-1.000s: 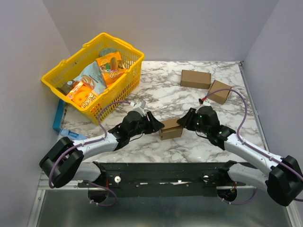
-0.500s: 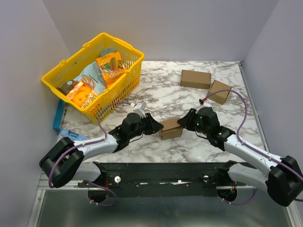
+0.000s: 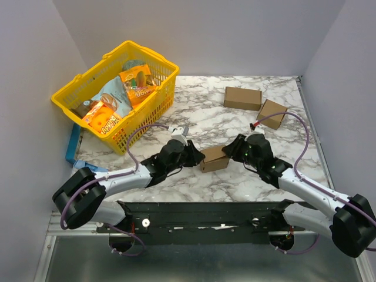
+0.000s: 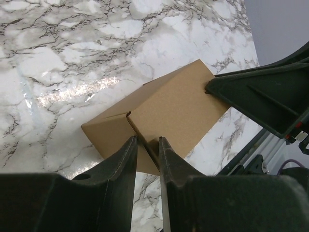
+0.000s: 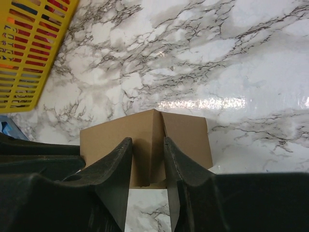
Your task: Fold the paper box
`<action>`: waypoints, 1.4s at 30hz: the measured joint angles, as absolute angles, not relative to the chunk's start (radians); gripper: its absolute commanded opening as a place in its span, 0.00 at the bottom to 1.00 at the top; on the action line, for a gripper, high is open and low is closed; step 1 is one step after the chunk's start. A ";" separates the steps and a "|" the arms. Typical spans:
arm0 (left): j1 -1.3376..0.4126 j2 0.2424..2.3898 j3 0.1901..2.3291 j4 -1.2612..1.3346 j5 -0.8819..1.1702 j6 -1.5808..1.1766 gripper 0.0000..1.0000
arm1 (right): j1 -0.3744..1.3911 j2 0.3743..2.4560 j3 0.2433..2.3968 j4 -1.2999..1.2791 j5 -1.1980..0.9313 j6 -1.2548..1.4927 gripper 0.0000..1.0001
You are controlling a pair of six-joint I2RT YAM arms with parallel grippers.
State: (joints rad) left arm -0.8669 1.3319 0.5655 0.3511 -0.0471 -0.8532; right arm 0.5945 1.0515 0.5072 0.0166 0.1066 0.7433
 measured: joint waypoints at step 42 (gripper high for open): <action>-0.923 1.365 0.648 0.233 -0.139 -0.786 0.27 | 0.351 0.919 0.532 -0.269 -0.244 0.662 0.51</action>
State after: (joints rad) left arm -0.9234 1.3651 0.6483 0.2329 -0.1387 -0.7856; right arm 0.3511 0.9192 0.5320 -0.2687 -0.2436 0.6621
